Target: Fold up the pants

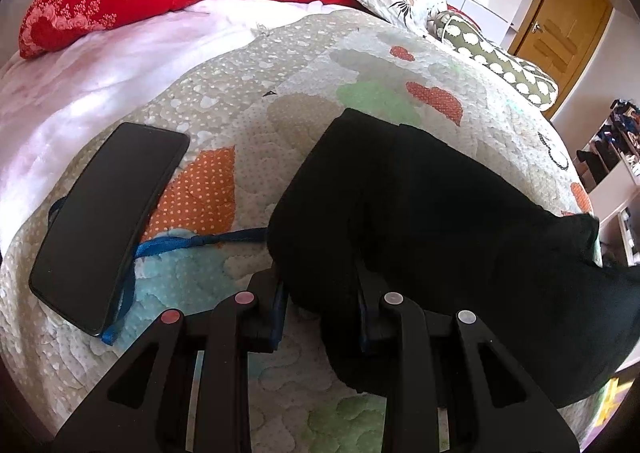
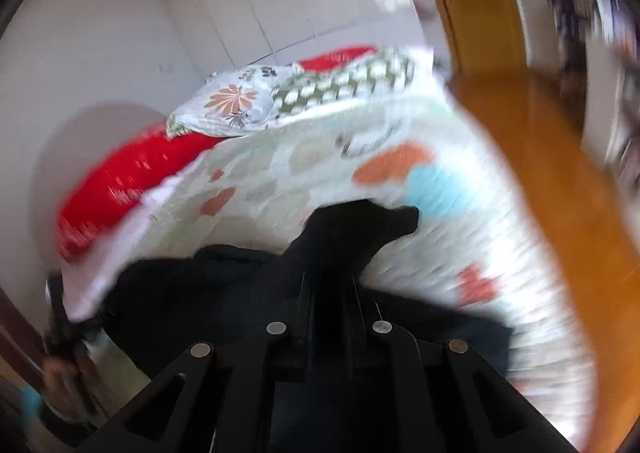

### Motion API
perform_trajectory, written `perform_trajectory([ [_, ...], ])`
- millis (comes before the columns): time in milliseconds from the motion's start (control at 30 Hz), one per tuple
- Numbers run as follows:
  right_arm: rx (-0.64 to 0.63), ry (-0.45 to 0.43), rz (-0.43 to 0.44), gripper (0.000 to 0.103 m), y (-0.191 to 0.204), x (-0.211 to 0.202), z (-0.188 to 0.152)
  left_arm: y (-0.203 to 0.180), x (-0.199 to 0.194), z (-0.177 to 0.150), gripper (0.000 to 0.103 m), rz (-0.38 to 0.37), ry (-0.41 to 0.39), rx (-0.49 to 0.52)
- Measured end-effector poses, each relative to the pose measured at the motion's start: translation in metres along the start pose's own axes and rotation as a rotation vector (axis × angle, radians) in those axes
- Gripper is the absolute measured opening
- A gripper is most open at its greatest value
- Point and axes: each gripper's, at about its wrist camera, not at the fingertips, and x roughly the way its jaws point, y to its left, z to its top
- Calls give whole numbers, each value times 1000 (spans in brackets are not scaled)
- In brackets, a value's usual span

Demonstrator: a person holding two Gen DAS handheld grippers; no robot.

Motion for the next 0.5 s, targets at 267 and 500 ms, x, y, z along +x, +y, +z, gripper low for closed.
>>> perform_trajectory([
  [267, 33, -59, -22, 59, -18, -50, 5, 0, -3, 1, 26, -6, 2, -10],
  [500, 133, 138, -188, 59, -72, 2, -40, -1, -2, 0, 26, 9, -2, -1],
])
